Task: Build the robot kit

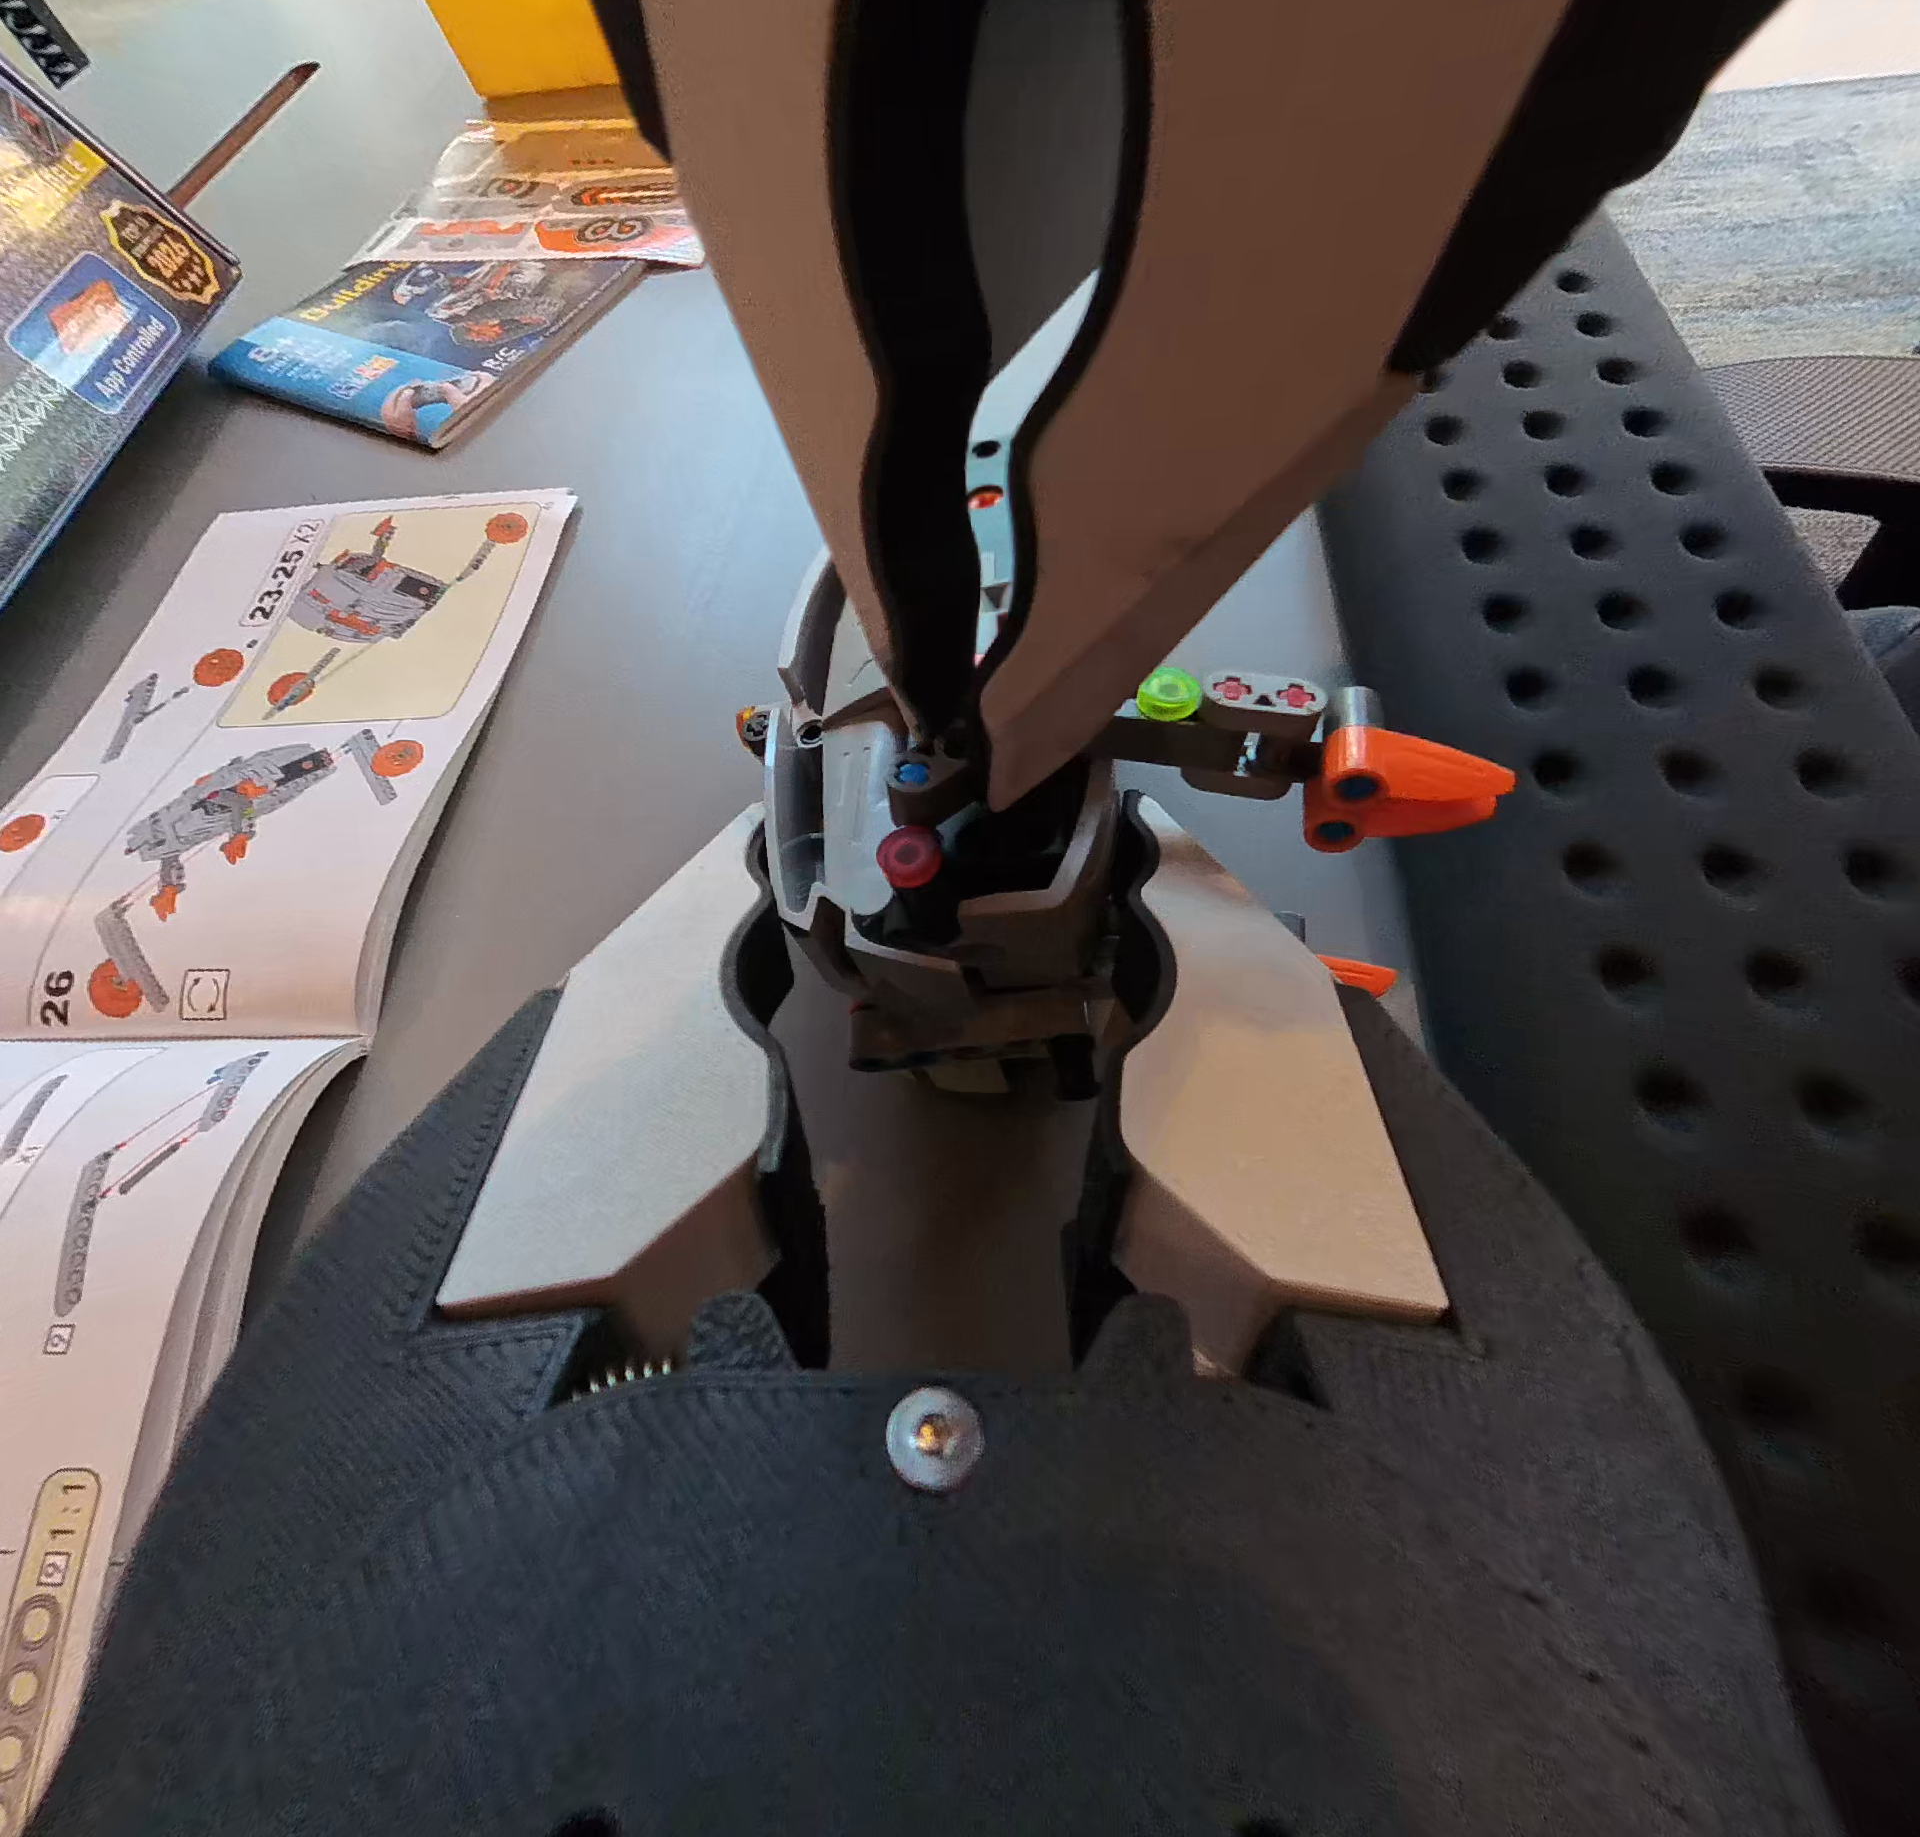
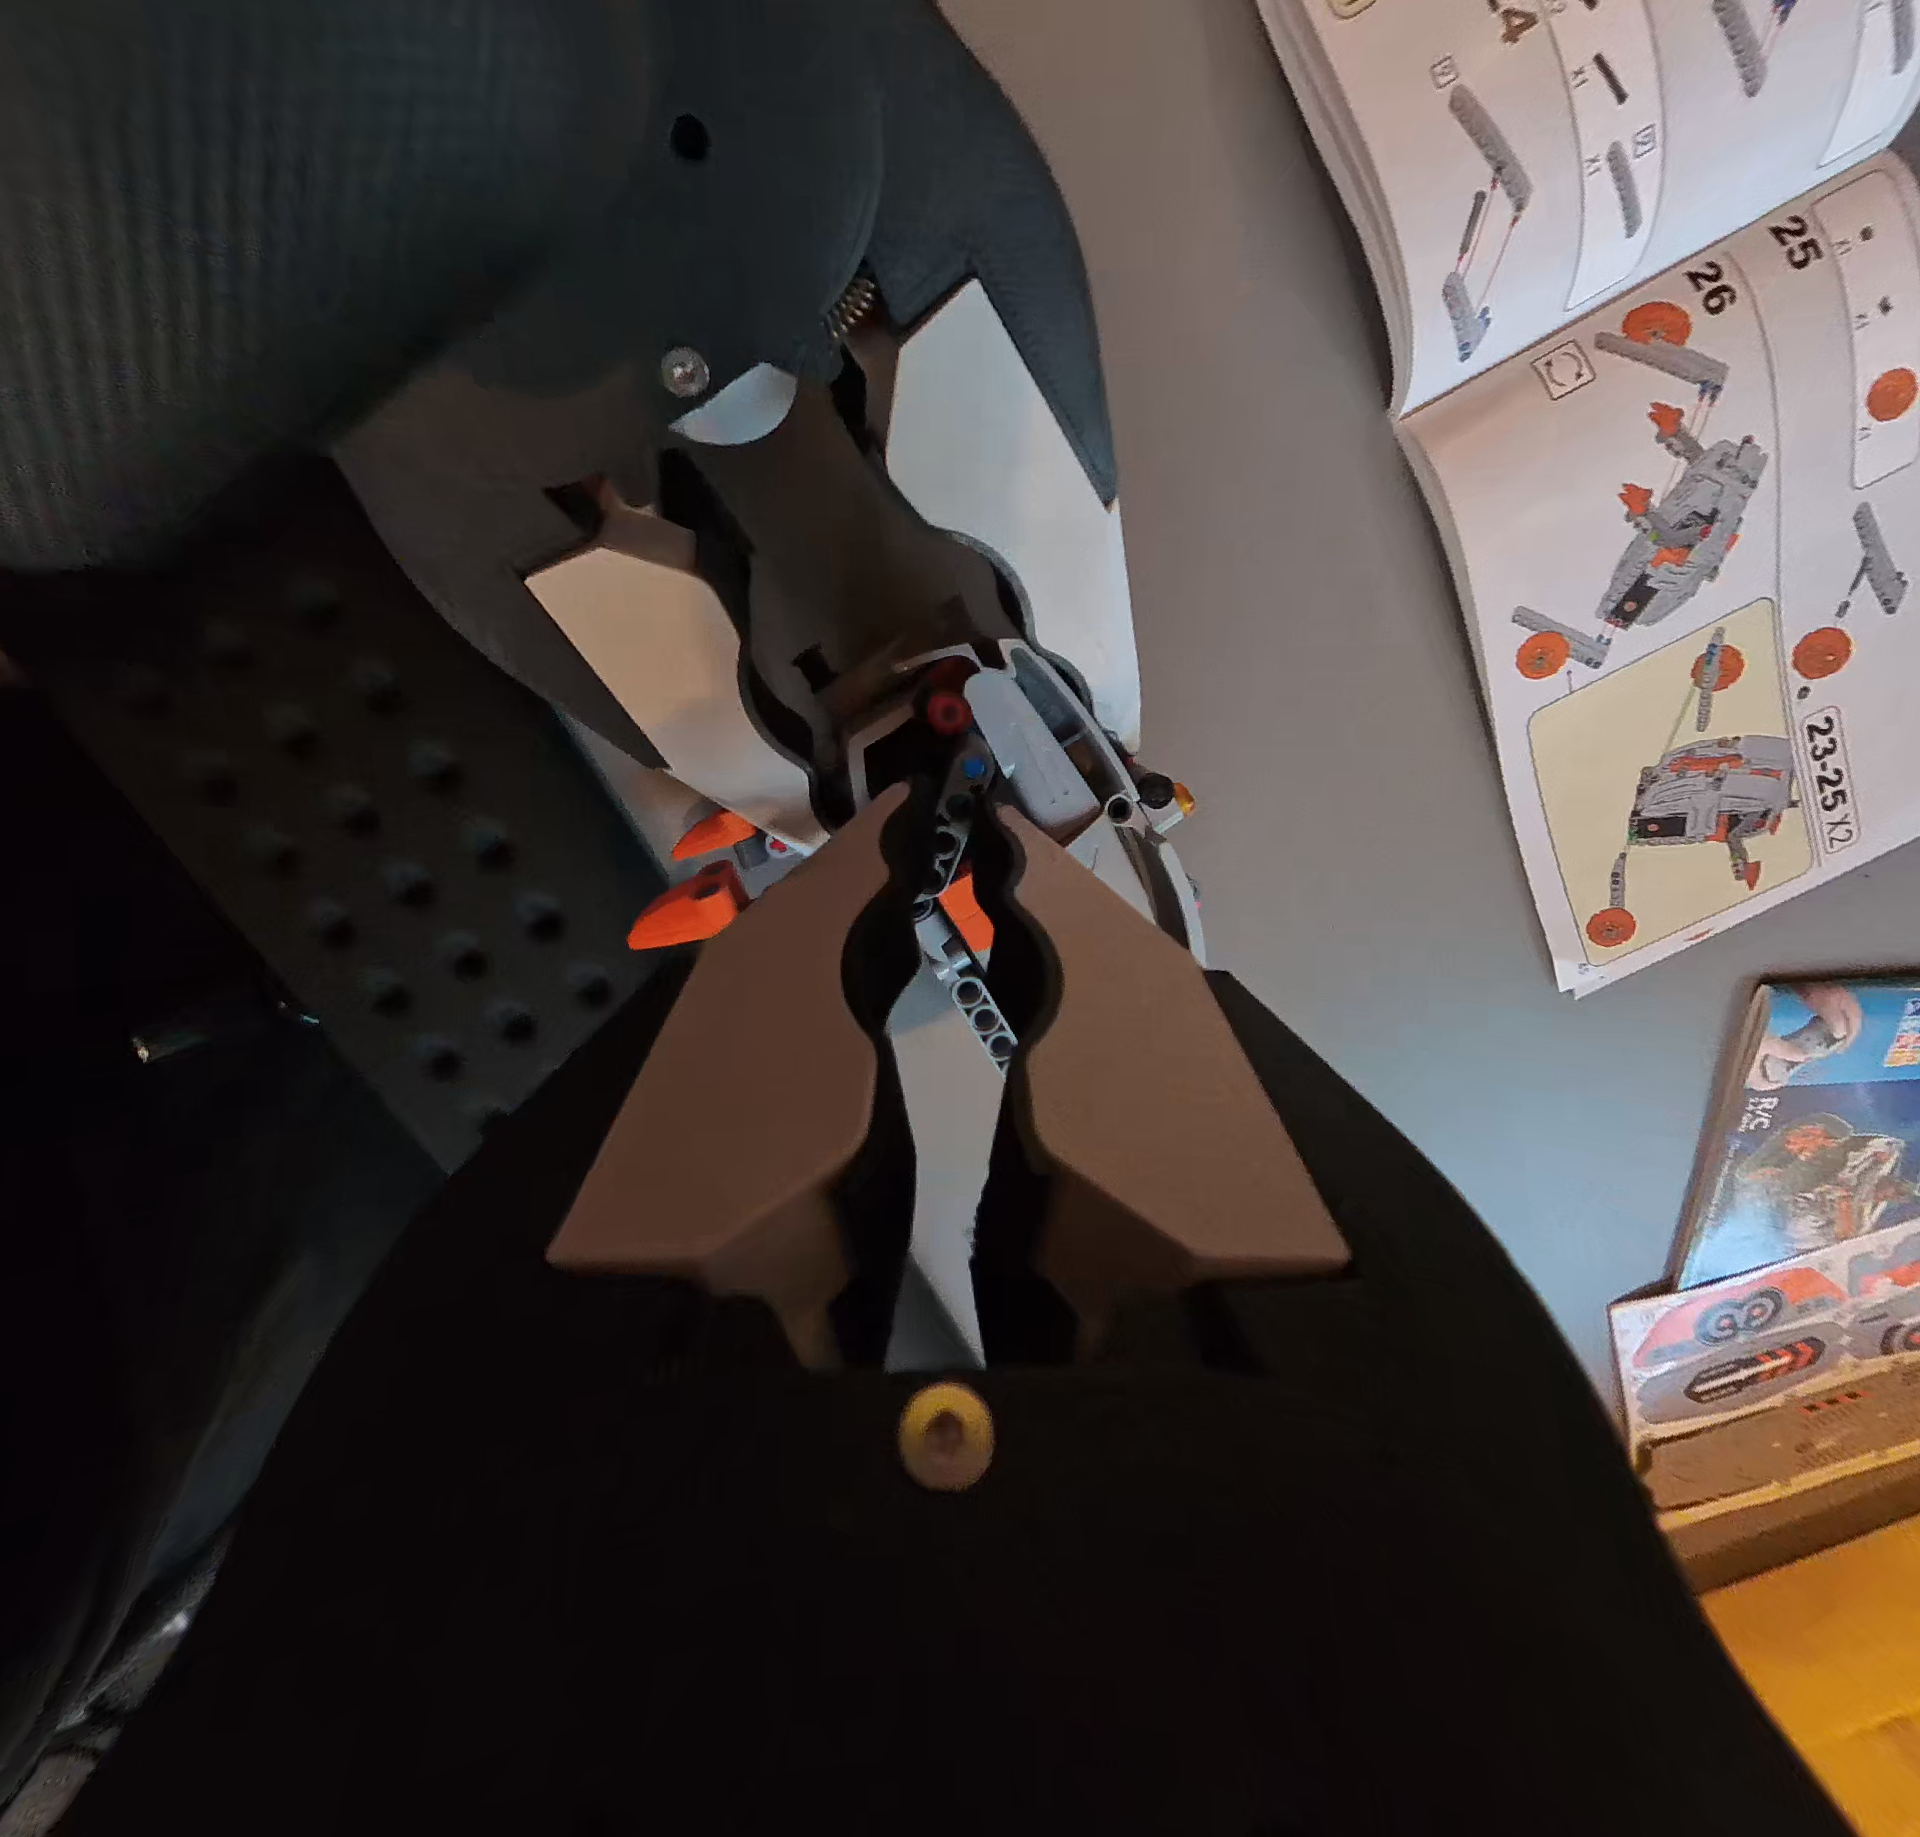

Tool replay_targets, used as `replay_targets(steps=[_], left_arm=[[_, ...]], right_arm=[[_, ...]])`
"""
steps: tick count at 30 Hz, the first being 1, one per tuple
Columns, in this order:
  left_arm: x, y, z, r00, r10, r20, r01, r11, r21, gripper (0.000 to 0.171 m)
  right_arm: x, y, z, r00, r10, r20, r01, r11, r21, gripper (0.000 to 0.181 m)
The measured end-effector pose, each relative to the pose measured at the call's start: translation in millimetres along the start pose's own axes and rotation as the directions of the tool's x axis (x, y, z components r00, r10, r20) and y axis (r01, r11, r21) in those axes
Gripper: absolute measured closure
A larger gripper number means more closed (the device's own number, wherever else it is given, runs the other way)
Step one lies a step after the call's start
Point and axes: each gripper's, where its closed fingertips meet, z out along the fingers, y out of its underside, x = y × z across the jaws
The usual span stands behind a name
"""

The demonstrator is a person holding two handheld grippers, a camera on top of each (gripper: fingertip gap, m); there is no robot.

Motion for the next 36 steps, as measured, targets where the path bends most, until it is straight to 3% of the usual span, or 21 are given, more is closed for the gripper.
replay_targets(steps=[4,11,23,24,25,30,33,36], left_arm=[[-1.9,0.3,0.0,0.999,-0.030,-0.016,0.030,1.000,0.008,0.110],[-4.0,0.6,-0.6,1.000,-0.019,-0.001,0.019,1.000,0.017,0.110],[-4.4,0.7,-0.7,1.000,-0.024,-0.008,0.024,0.999,0.020,0.110],[-4.5,0.6,-0.7,1.000,-0.025,-0.008,0.025,0.999,0.021,0.110],[-4.4,0.6,-0.7,1.000,-0.026,-0.008,0.026,0.999,0.021,0.110],[-4.2,0.7,-1.2,1.000,-0.022,-0.008,0.023,1.000,0.021,0.109],[-4.1,1.0,-2.1,1.000,-0.024,-0.012,0.024,0.999,0.024,0.109],[-3.6,1.4,-3.5,1.000,-0.014,-0.015,0.014,1.000,0.026,0.108]], right_arm=[[3.5,-2.9,0.3,0.999,0.037,-0.009,-0.037,0.998,0.042,0.175],[3.2,-7.0,-0.4,0.994,0.110,-0.012,-0.104,0.966,0.235,0.174],[10.8,-9.1,-2.4,0.988,0.151,-0.032,-0.134,0.943,0.305,0.159],[10.6,-9.8,-2.5,0.988,0.151,-0.028,-0.135,0.941,0.309,0.164],[8.5,-9.7,-1.7,0.990,0.142,-0.014,-0.131,0.943,0.307,0.181],[8.9,-5.3,4.5,0.990,0.135,-0.034,-0.119,0.946,0.300,0.181],[10.3,-10.0,-14.2,0.988,0.097,-0.120,-0.038,0.907,0.420,0.169],[18.3,11.5,-32.5,0.968,0.160,-0.193,-0.038,0.854,0.519,0.169]])
